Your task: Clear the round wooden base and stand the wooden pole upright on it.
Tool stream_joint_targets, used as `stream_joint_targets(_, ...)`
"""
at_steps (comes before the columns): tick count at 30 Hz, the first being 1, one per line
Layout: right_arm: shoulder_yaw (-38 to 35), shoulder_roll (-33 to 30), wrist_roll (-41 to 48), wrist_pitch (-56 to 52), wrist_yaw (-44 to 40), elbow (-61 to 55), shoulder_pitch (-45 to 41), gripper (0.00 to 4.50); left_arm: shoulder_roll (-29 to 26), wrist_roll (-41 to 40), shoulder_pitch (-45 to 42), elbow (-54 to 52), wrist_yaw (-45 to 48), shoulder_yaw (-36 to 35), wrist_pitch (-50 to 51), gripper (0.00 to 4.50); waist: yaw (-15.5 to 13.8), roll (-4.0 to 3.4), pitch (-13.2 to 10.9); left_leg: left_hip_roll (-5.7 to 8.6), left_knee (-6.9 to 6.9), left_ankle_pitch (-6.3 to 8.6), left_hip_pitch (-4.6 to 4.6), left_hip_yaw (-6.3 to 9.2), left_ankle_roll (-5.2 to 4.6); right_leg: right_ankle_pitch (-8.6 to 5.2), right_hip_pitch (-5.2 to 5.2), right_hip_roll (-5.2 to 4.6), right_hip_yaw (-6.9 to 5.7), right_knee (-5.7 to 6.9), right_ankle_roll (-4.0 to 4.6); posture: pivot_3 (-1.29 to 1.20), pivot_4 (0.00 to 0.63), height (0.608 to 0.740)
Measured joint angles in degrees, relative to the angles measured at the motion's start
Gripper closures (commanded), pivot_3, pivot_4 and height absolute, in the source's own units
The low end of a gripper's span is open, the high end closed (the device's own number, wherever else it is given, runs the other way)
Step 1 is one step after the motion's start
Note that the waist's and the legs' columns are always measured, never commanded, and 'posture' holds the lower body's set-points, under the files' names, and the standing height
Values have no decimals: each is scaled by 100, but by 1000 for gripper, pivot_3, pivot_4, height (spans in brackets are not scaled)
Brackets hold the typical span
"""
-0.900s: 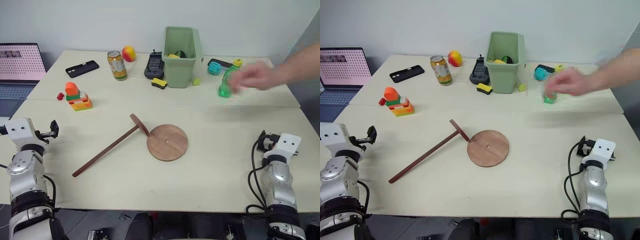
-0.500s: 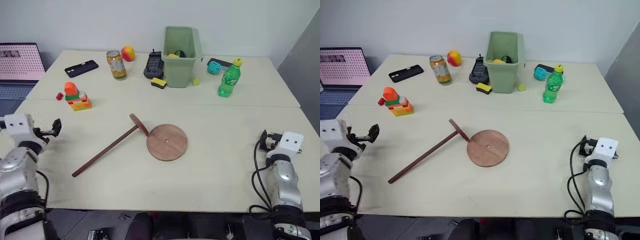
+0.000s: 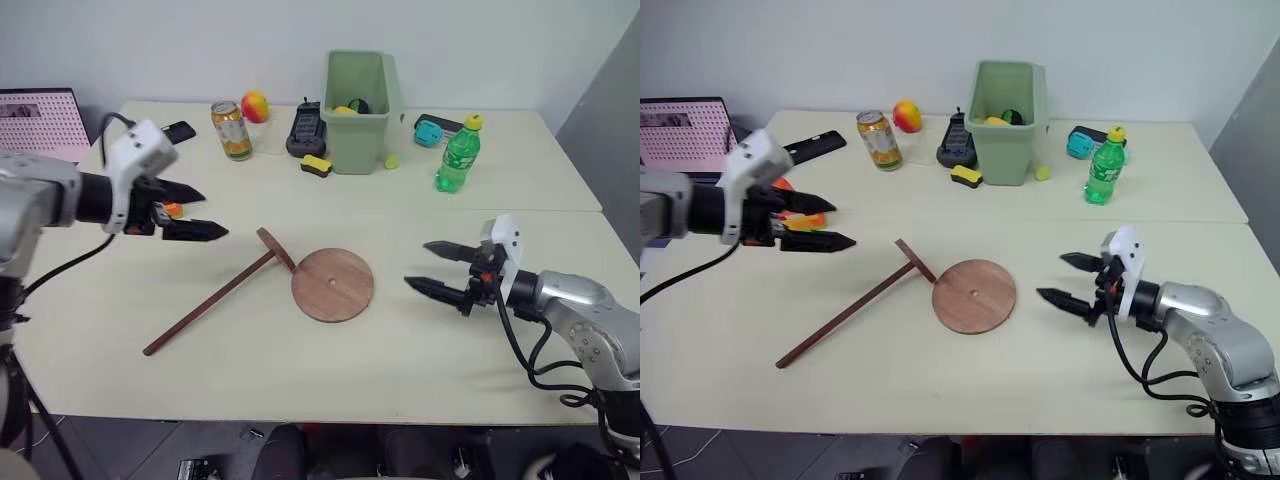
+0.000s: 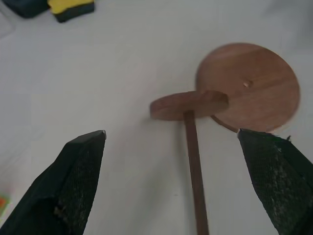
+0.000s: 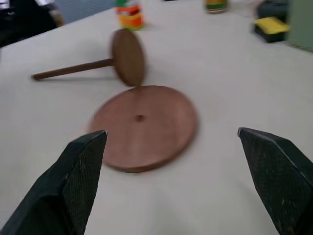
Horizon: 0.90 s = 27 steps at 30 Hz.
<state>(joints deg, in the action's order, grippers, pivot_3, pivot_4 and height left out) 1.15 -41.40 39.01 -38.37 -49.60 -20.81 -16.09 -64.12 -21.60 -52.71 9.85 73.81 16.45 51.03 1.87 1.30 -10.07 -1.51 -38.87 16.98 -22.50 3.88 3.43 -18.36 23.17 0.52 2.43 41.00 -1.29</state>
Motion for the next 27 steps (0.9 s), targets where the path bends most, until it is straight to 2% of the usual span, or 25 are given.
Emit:
stream_joint_targets(5, 455, 224, 43, -225, -98, -346, -193, 23, 337, 843, -610, 622, 845, 1116, -282, 0, 58, 1, -2, -5, -4, 0, -13, 7, 1, 0, 10, 2, -5, -3, 1, 0, 150, 740)
stream_joint_targets(9, 698, 428, 37, -269, 33, -617, -230, 23, 637, 1222, -867, 921, 1240, 1476, -479, 0, 46, 1, -2, -4, -9, 0, -22, 19, 1, -1, 11, -1, -11, -4, 1, 0, 150, 740)
stream_joint_targets(16, 727, 664, -14, -359, 565, -1051, 71, 23, 942, 1715, -831, 1139, 1495, 1581, -802, 0, 44, 1, -2, -3, -10, -1, -23, 39, 1, -1, 10, -5, -12, -3, 1, 0, 150, 740)
stream_joint_targets(26, 714, 820, 4, -502, 1037, -1400, 355, 23, 1365, 2183, -499, 1572, 1170, 1568, -1199, 0, 44, 1, -2, -3, -11, -1, -24, 49, 1, -1, 10, -5, -12, -1, 1, 0, 150, 740)
stream_joint_targets(27, 714, 821, 7, -516, 1066, -1413, 369, 5, 1406, 2240, -466, 1638, 1129, 1568, -1264, 183, 44, 1, -2, -3, -11, -1, -25, 51, 1, -1, 10, -6, -12, -1, 1, 0, 150, 740)
